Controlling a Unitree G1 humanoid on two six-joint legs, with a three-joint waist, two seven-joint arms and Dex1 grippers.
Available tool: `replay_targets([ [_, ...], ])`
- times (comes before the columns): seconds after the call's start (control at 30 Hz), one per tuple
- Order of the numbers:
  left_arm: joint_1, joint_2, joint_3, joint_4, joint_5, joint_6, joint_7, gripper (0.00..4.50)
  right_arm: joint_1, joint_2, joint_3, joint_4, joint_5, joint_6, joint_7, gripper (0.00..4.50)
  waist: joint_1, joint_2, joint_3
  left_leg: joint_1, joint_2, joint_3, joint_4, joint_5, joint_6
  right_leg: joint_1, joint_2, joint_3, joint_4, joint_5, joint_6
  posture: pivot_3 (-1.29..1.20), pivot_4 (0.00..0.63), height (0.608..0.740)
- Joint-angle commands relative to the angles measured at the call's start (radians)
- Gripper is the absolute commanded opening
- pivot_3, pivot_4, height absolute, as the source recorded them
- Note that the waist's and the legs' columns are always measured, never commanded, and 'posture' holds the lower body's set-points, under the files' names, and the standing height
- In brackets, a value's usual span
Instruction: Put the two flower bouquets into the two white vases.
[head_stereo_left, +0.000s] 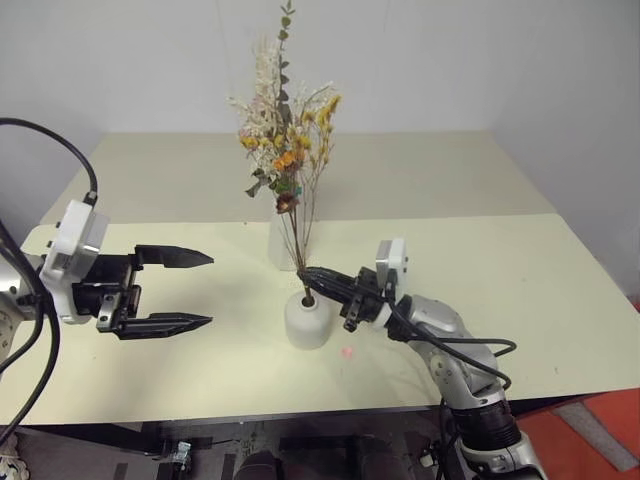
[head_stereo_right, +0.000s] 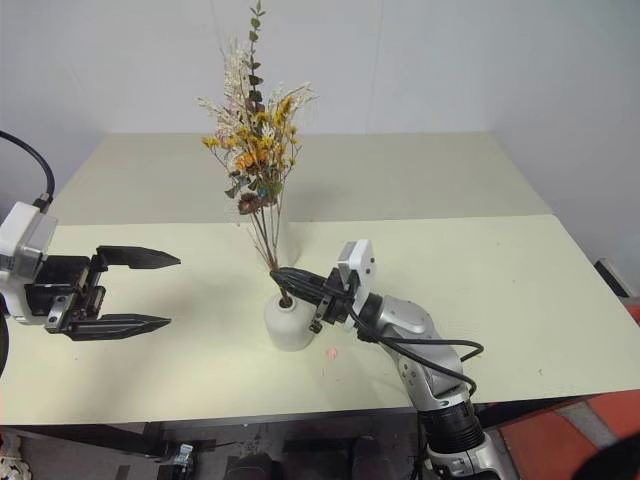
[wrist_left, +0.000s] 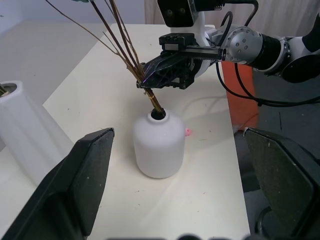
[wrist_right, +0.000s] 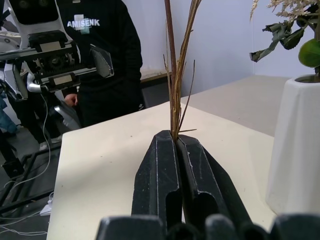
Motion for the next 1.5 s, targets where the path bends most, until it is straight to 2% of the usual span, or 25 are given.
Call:
replay_targets([
  [0.03, -0.019, 0.007, 0.009, -0.005, -0.005, -0.015, -0.001, 4.5, -0.004, 0.008, -0.001, -0.014, 0.016, -0.007, 0.006, 0.04, 0.0, 0.0, 0.0, 0.0, 0.0, 0.0, 0.0, 0.0, 0.0, 0.0, 0.0, 0.0, 0.0, 0.0, 0.0, 0.0, 0.15, 0.74],
  [0.23, -0.025, 0.005, 0.002, -0.006, -0.001, -0.015, 0.002, 4.5, -0.001, 0.013, 0.002, 0.009, 0.018, 0.005, 0.011, 0.04, 0.001, 0.0, 0.0, 0.0, 0.0, 0.0, 0.0, 0.0, 0.0, 0.0, 0.0, 0.0, 0.0, 0.0, 0.0, 0.0, 0.15, 0.74],
  [0.33, -0.026, 0.004, 0.0, -0.005, 0.002, -0.017, 0.004, 4.5, 0.007, 0.003, -0.003, 0.024, 0.016, 0.009, 0.02, 0.83, 0.001, 0.0, 0.0, 0.0, 0.0, 0.0, 0.0, 0.0, 0.0, 0.0, 0.0, 0.0, 0.0, 0.0, 0.0, 0.0, 0.15, 0.74],
  [0.4, -0.025, 0.004, 0.001, -0.004, 0.003, -0.018, 0.004, 4.5, 0.029, -0.02, -0.012, 0.019, 0.019, 0.009, 0.037, 1.52, 0.001, 0.0, 0.0, 0.0, 0.0, 0.0, 0.0, 0.0, 0.0, 0.0, 0.0, 0.0, 0.0, 0.0, 0.0, 0.0, 0.15, 0.74],
  [0.67, -0.034, -0.004, -0.01, 0.005, 0.011, -0.023, 0.011, 4.5, 0.126, -0.199, -0.093, -0.079, 0.088, 0.064, 0.11, 4.31, 0.005, 0.0, 0.0, 0.0, -0.001, 0.0, 0.0, 0.0, 0.0, 0.001, -0.001, 0.0, 0.0, 0.0, 0.0, 0.0, 0.15, 0.74],
  [0.7, -0.036, -0.007, -0.013, 0.007, 0.013, -0.025, 0.012, 4.5, 0.135, -0.233, -0.114, -0.089, 0.092, 0.071, 0.114, 4.45, 0.005, 0.0, 0.0, 0.0, -0.001, 0.0, 0.0, 0.0, 0.0, 0.001, -0.001, 0.0, 0.0, 0.0, 0.0, 0.0, 0.15, 0.74],
  [0.93, -0.047, -0.036, -0.026, 0.021, 0.015, -0.032, 0.031, 4.5, 0.119, -0.498, -0.287, -0.127, 0.124, 0.155, 0.147, 4.45, 0.006, 0.0, 0.0, 0.0, -0.001, 0.0, 0.0, 0.0, 0.0, 0.001, -0.001, 0.0, -0.001, 0.0, 0.0, 0.0, 0.15, 0.74],
  [1.2, -0.025, -0.071, -0.015, -0.011, 0.011, -0.031, 0.07, 4.5, 0.146, -0.774, -0.466, -0.046, 0.078, 0.113, 0.268, 4.45, 0.008, -0.001, 0.0, -0.001, -0.001, 0.001, 0.001, 0.0, 0.0, 0.002, -0.001, 0.001, -0.002, -0.001, 0.001, 0.0, 0.15, 0.74],
  [1.33, 0.003, -0.071, 0.007, -0.022, 0.006, -0.025, 0.092, 4.5, 0.147, -0.832, -0.524, 0.002, 0.069, 0.095, 0.305, 4.45, 0.007, -0.001, 0.0, 0.0, -0.001, 0.001, 0.001, 0.0, 0.0, 0.002, -0.002, 0.001, -0.002, -0.001, 0.001, 0.0, 0.15, 0.74],
  [1.5, 0.031, -0.065, 0.028, -0.032, 0.008, -0.029, 0.098, 4.5, 0.137, -0.826, -0.528, -0.016, 0.08, 0.103, 0.308, 4.45, 0.006, -0.001, 0.0, 0.0, -0.001, 0.001, 0.001, 0.0, 0.0, 0.002, -0.001, 0.001, -0.002, -0.001, 0.002, 0.0, 0.15, 0.74],
])
